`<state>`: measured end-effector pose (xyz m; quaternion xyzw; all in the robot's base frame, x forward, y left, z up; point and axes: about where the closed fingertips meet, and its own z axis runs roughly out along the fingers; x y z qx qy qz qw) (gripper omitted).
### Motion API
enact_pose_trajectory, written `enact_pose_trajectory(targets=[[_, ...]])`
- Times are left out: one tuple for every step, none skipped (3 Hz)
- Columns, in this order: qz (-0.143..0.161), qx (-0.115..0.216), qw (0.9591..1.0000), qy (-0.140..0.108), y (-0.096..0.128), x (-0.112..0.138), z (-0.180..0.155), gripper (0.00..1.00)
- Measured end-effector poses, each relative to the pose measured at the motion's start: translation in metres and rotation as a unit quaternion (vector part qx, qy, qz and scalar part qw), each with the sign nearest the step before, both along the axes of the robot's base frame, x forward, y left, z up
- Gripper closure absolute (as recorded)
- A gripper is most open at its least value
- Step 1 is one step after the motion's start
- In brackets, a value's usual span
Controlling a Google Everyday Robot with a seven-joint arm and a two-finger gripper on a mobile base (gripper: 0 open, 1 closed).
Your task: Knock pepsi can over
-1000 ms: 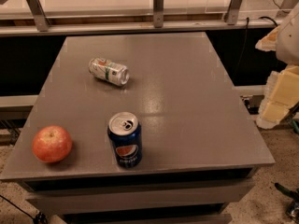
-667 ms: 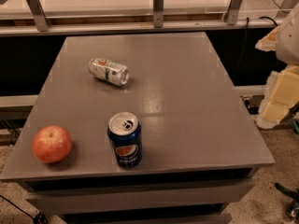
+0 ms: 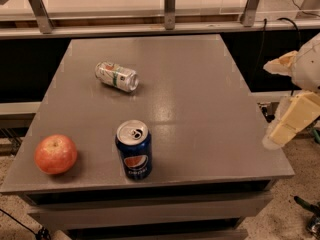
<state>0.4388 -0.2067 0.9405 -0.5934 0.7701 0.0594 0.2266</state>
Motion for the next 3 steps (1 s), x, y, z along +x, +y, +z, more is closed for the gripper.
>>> enact_pose_trajectory(targets=[[0.025,0.083,0.9963,-0.007,0.023,-0.005,-0.012,0.00],[0.061,0.158,0.9854,-0.014,0.060,-0.012,-0.019,0.00],[0.101,0.210,0.9724,-0.014,0.099,-0.019,-0.023,0.00]])
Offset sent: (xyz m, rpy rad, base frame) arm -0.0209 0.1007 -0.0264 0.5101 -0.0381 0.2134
